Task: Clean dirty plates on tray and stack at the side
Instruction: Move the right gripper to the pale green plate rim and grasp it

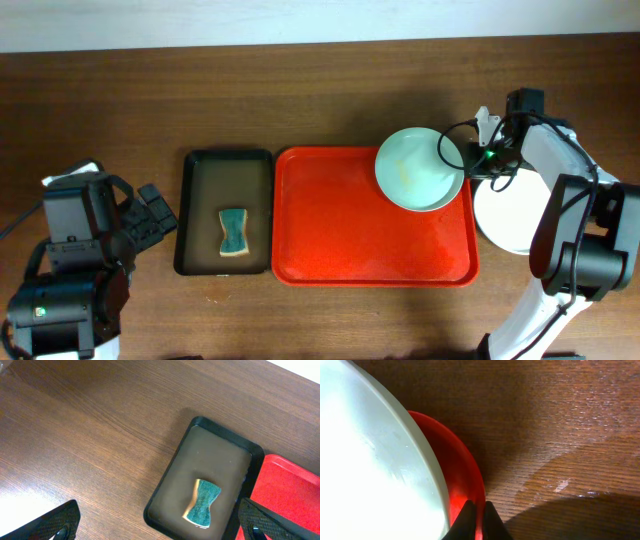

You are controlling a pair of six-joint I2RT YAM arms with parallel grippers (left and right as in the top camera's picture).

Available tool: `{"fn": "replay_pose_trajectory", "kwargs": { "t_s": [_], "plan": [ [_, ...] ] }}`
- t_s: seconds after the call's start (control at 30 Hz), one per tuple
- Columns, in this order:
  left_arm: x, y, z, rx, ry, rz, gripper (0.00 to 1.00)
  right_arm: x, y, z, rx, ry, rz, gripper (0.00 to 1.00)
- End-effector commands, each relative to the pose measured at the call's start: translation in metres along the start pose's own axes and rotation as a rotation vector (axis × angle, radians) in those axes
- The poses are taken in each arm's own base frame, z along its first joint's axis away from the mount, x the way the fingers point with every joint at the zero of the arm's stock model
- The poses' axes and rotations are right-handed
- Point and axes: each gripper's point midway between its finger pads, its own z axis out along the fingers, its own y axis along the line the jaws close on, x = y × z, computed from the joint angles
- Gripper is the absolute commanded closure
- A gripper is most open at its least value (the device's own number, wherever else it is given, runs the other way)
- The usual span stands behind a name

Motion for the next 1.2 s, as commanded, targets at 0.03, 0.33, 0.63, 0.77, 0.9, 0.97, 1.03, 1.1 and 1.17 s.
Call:
{"fn": "replay_pose_trajectory", "kwargs": {
  "t_s": [0.03,0.33,0.63,0.77,0.9,0.97,1.03,1.1,1.17],
  "plan": [
    [-0.005,0.002,-0.004,-0.007,-0.02,-0.021,0.01,0.002,0.013,0.008,-0.051,0.008,-0.021,0.95],
    [-0.005,0.002,-0.004,-0.006,-0.021,-0.021,0.01,0.0,0.011,0.007,-0.048,0.002,-0.017,0.64],
    [-0.005,0.002,-0.004,-0.007,-0.021,-0.021,0.01,-0.025,0.023,-0.058,0.005,0.041,0.033,0.62],
    [-0.005,0.002,-0.004,-0.006,-0.021,-0.021,0.01,-0.015,0.037,-0.03,-0.004,0.051,-0.012,0.63],
    [-0.005,0.002,-0.004,-0.006,-0.021,-0.021,0.01,-0.005,0.04,-0.004,0.003,0.044,-0.036,0.66],
    [-0.005,0.002,-0.004,-0.006,-0.021,-0.021,0.01,-0.002,0.041,-0.003,-0.002,0.051,-0.035,0.91],
    [-0.005,0.002,-0.004,-0.006,-0.021,-0.021,0.01,0.003,0.042,-0.004,-0.003,0.071,0.05,0.96],
    [-0.005,0.002,-0.004,-0.007,-0.02,-0.021,0.01,0.016,0.056,-0.006,-0.075,0.129,0.147,0.96],
    [-0.005,0.002,-0.004,-0.007,-0.02,-0.021,0.01,0.037,0.084,-0.014,-0.21,0.231,0.246,0.96]
  ]
}}
